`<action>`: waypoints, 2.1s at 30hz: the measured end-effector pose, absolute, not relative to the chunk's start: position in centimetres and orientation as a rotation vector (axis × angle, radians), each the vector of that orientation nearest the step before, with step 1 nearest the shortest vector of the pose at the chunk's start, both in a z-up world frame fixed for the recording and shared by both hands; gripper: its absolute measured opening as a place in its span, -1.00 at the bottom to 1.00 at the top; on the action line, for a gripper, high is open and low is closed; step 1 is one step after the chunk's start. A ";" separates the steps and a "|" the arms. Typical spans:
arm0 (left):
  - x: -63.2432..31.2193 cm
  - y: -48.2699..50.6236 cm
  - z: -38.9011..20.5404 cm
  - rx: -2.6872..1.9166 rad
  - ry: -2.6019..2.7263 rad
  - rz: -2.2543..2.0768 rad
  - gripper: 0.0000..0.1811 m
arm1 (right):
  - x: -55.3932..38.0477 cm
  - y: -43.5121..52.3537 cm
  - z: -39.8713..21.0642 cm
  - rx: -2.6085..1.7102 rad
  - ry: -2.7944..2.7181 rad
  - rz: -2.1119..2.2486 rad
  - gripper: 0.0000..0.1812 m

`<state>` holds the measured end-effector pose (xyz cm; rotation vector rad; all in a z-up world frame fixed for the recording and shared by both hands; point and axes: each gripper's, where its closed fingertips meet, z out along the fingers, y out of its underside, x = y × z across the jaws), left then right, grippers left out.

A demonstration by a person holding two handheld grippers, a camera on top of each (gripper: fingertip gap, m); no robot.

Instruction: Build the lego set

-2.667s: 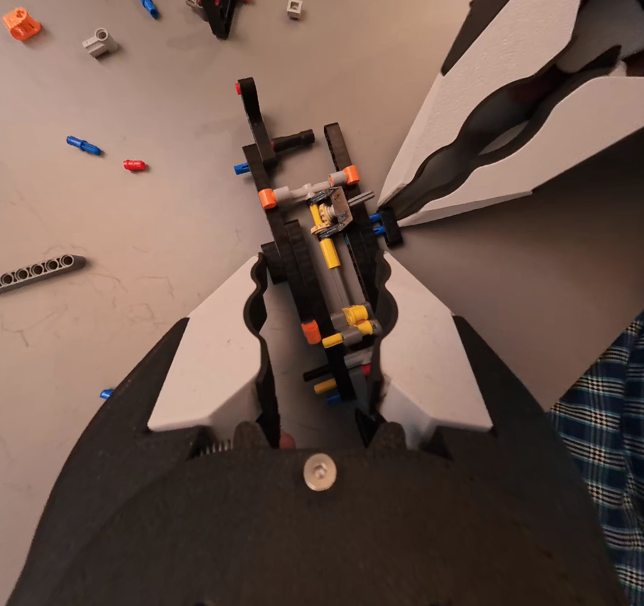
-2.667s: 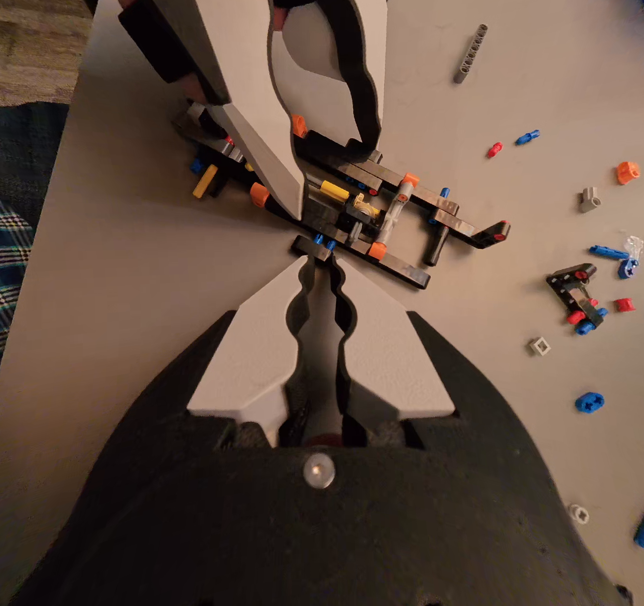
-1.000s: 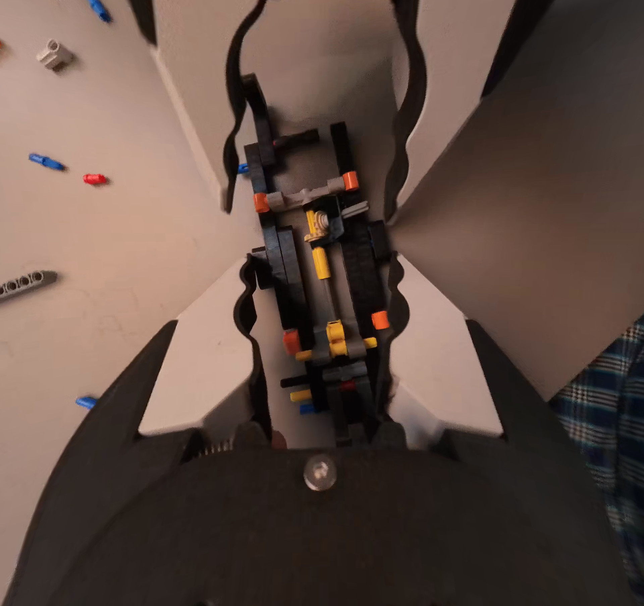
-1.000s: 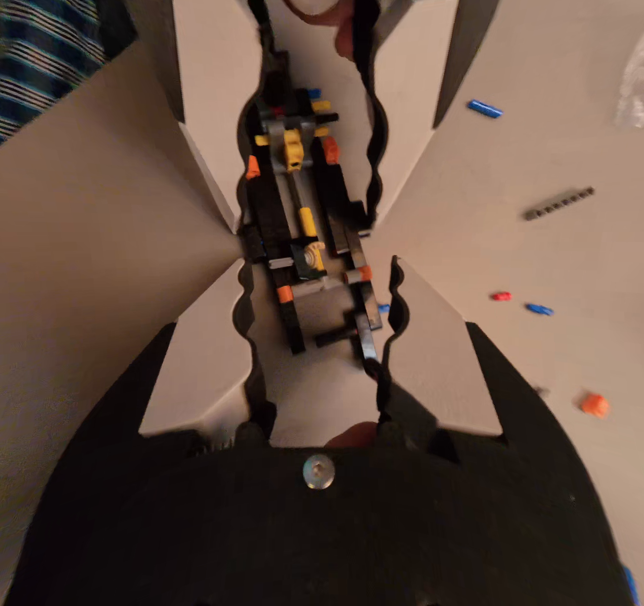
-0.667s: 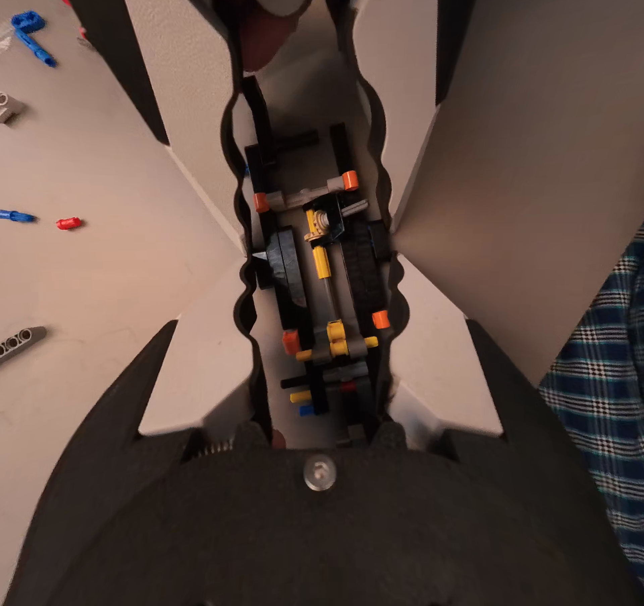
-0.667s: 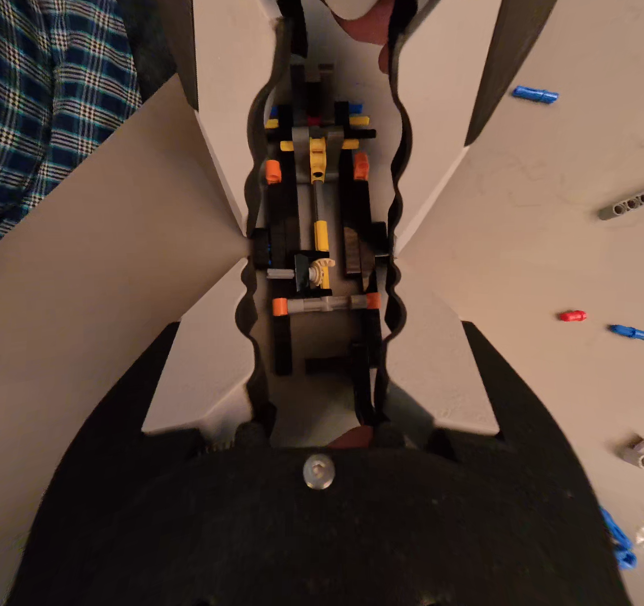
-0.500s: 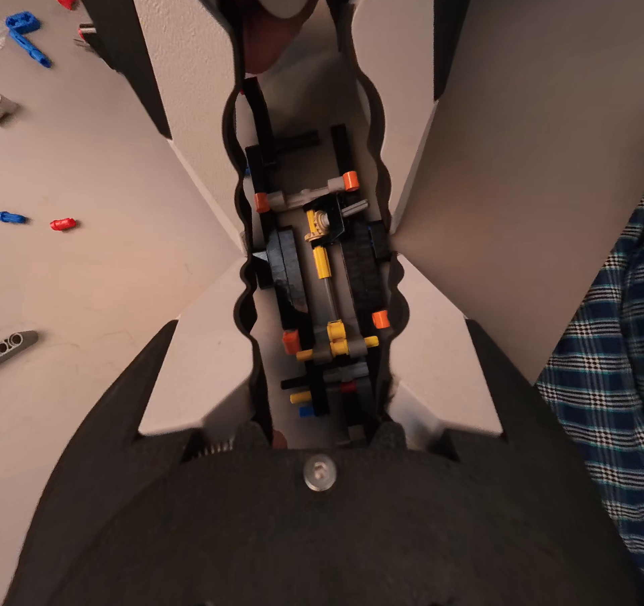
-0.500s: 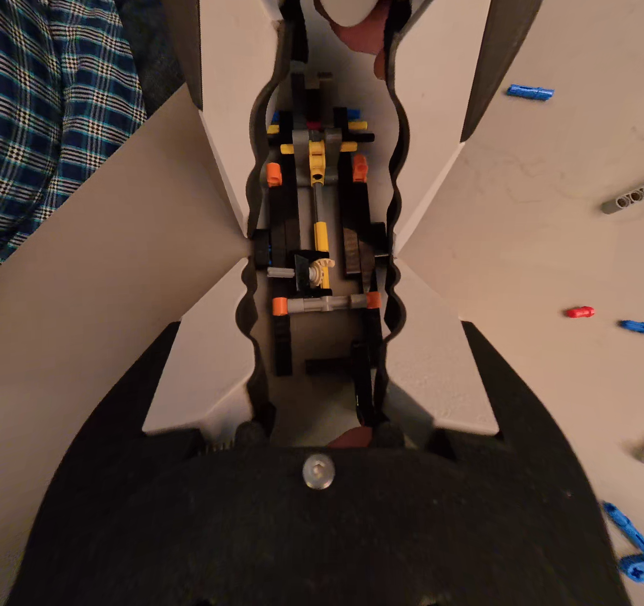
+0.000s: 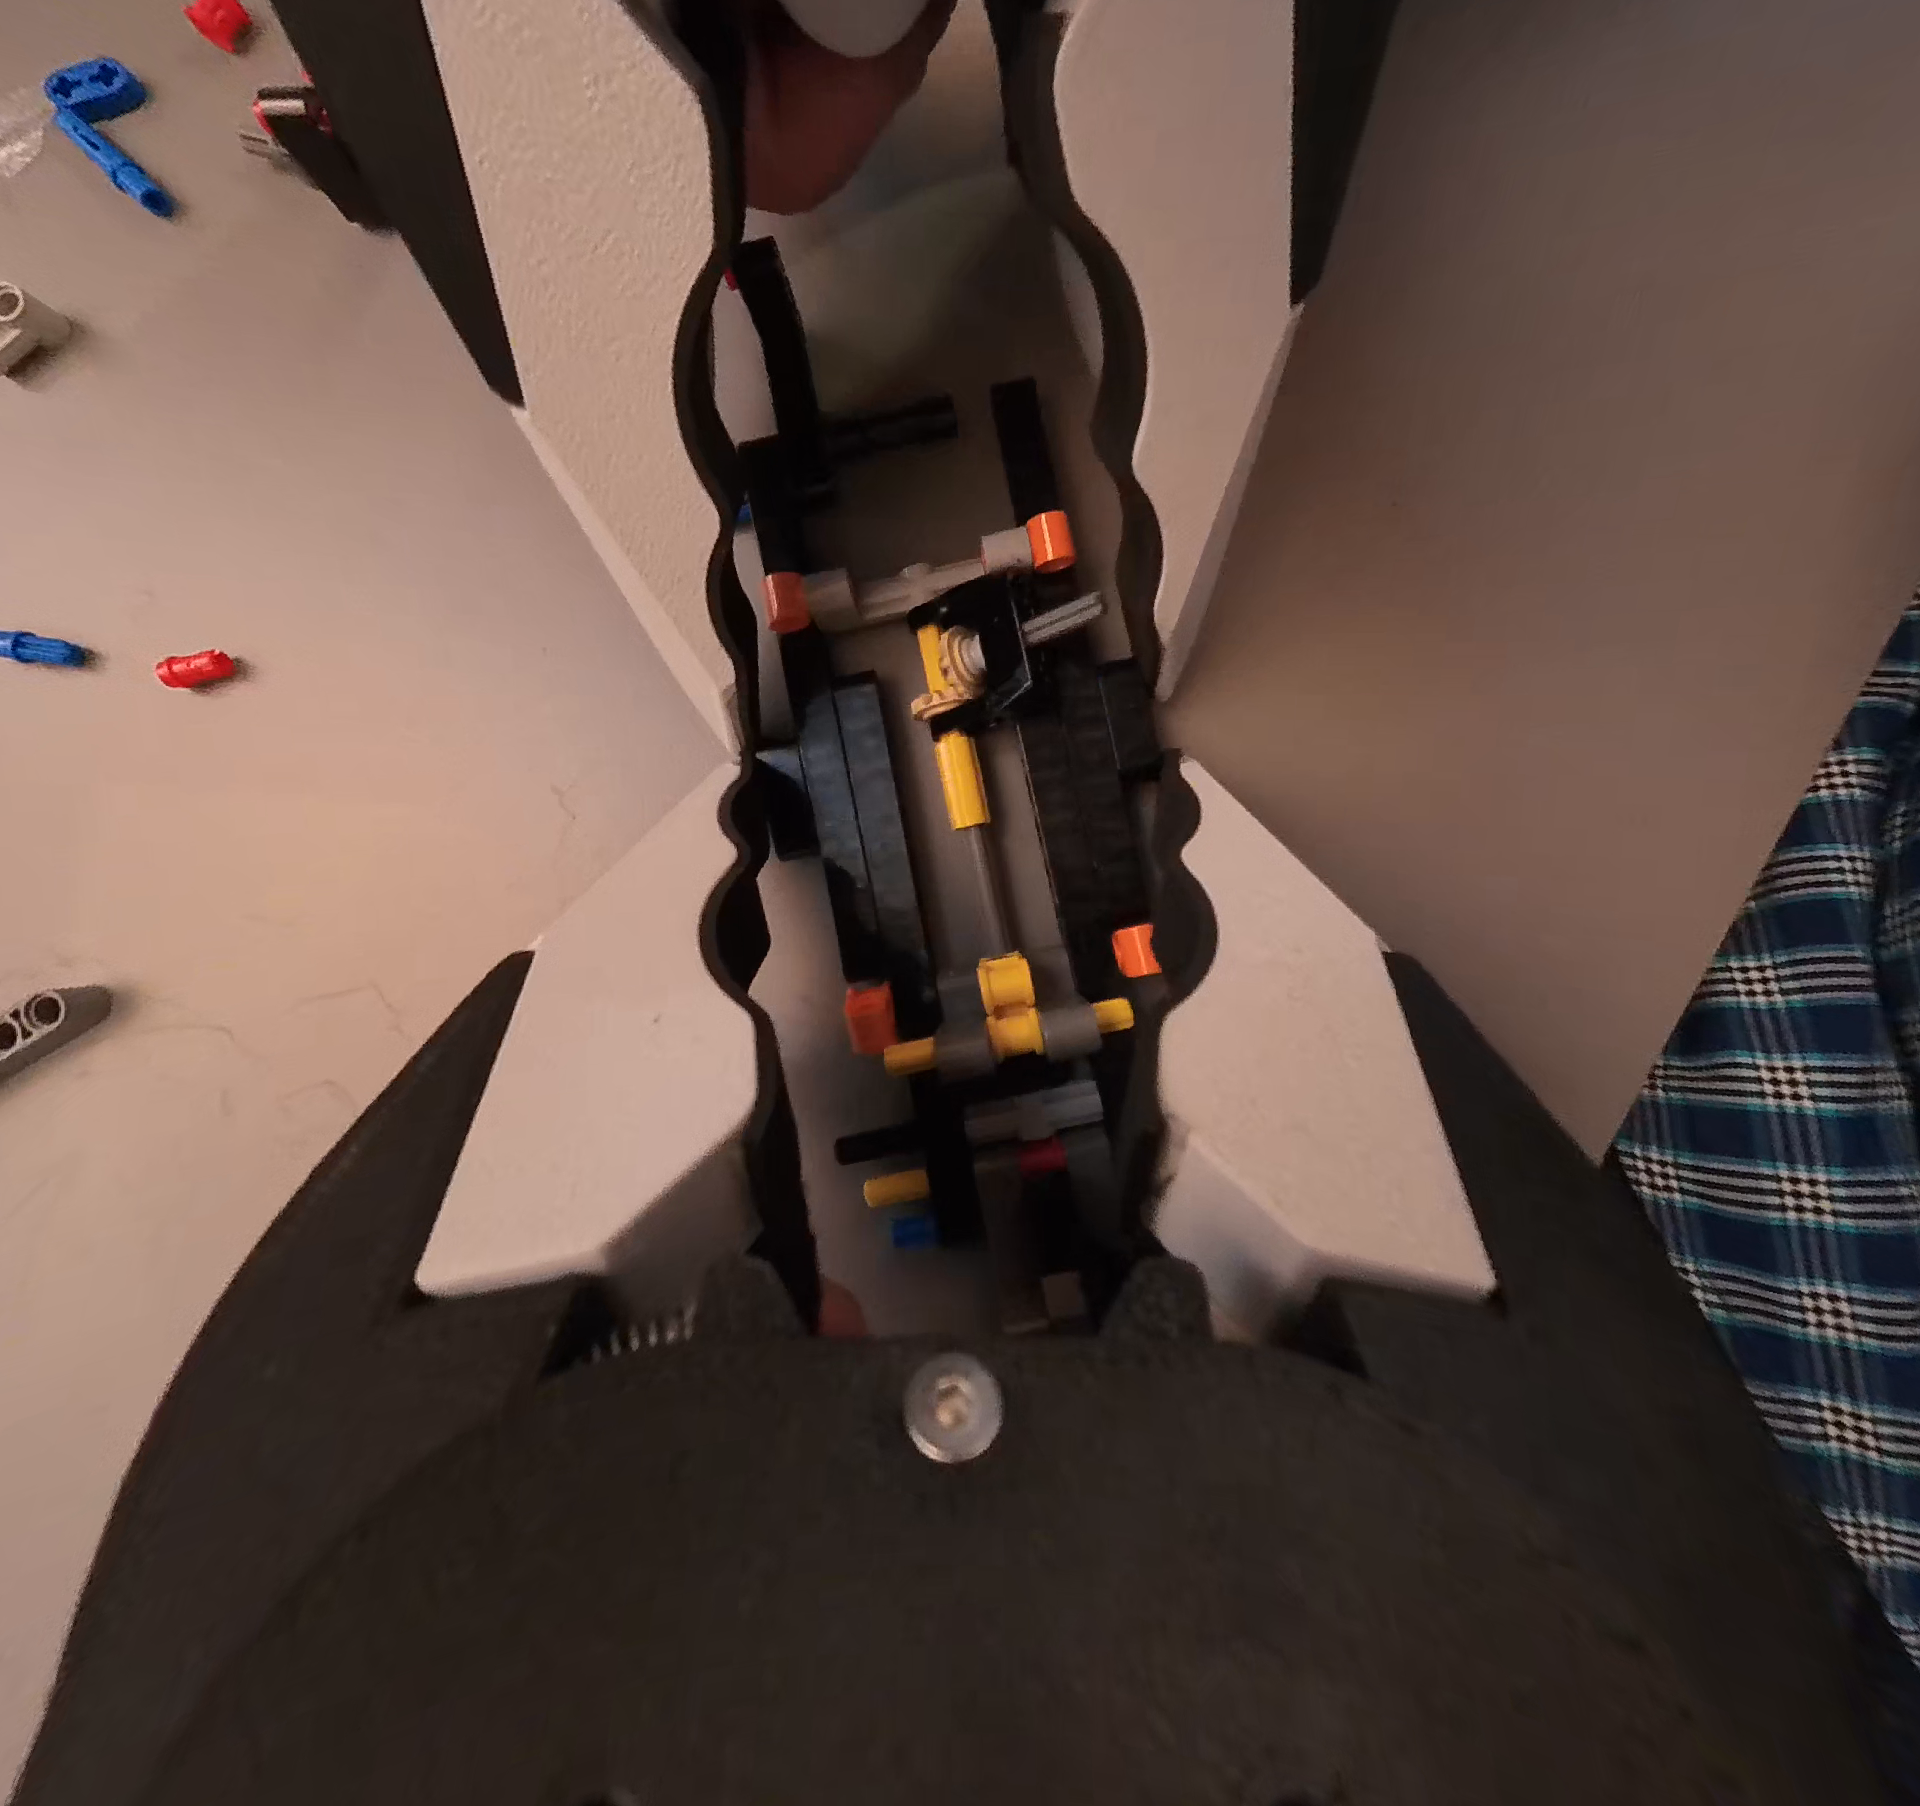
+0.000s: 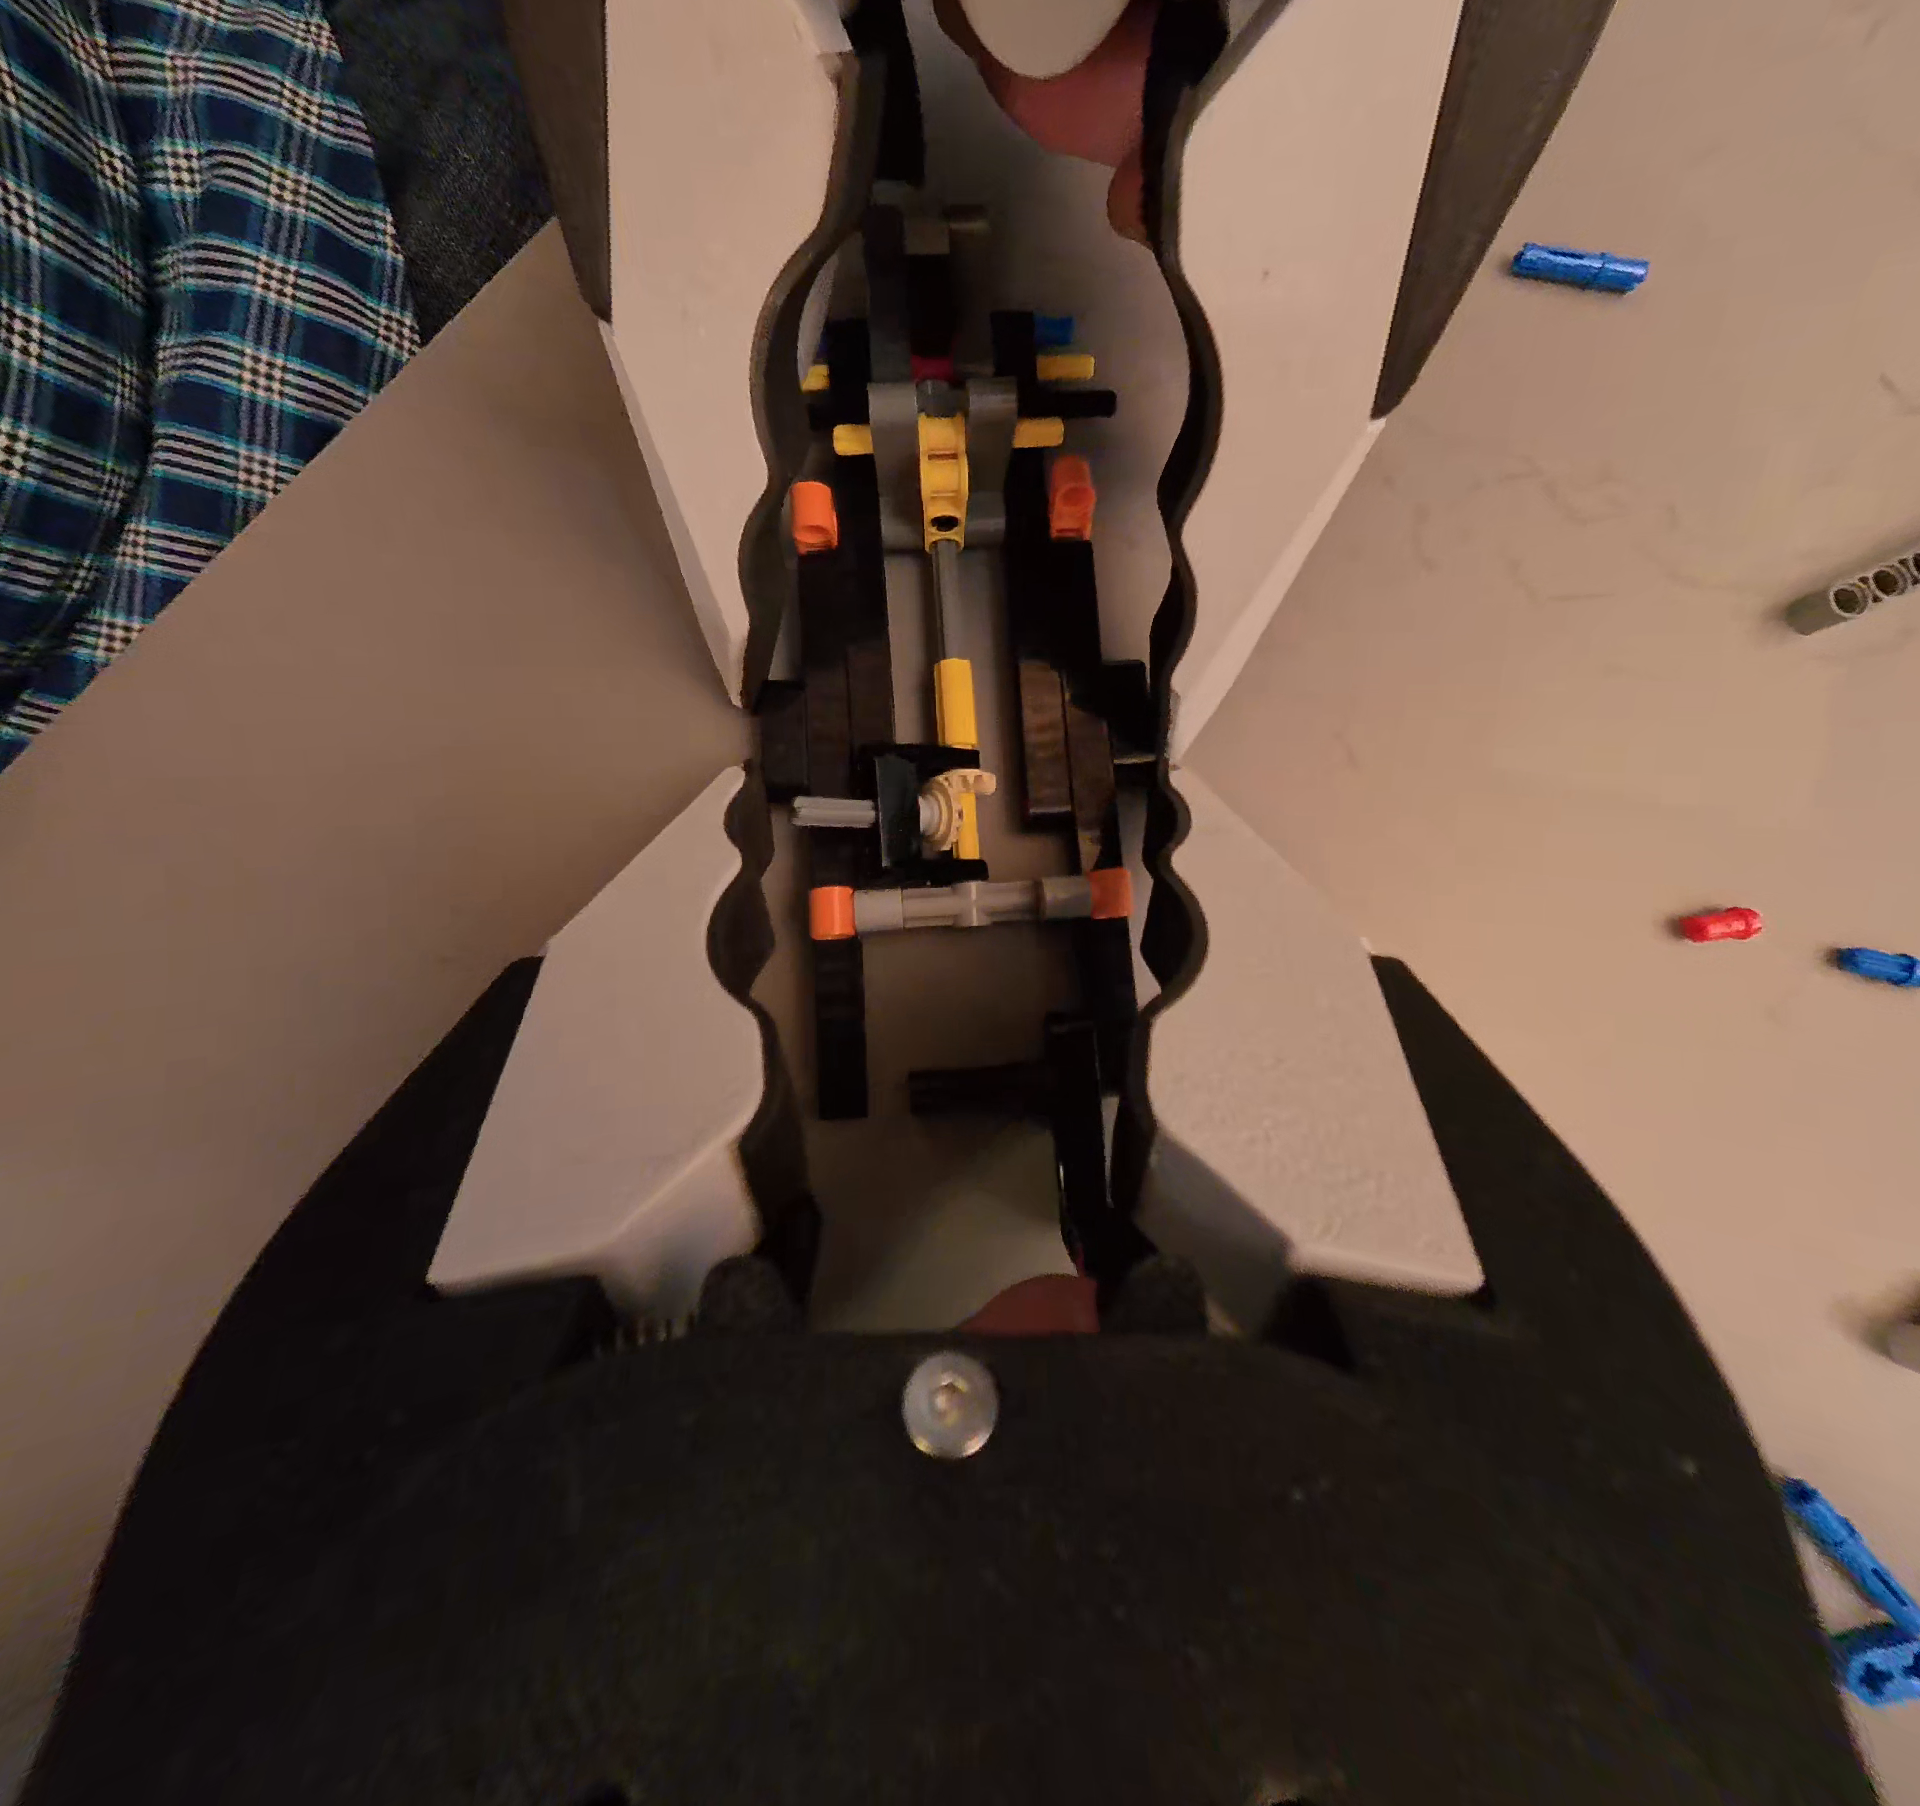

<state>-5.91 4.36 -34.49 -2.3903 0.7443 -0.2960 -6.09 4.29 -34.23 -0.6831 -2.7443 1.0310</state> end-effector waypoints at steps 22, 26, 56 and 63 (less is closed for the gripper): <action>-10.1 -3.5 -33.3 -2.531 0.575 -0.052 -0.11 | -2.4 9.2 -32.6 -0.920 -2.549 0.857 -0.05; -9.8 -3.6 -33.8 -2.528 0.554 -0.052 -0.16 | -3.5 8.1 -33.2 -0.839 -2.590 0.816 -0.03; -11.1 -2.1 -33.6 -2.460 0.497 -0.010 -0.26 | -1.1 8.6 -32.9 -1.126 -2.212 0.575 -0.40; -9.5 -0.2 -30.8 -2.327 0.532 0.059 -0.16 | 0.7 9.2 -31.7 -1.167 -2.121 0.564 -0.39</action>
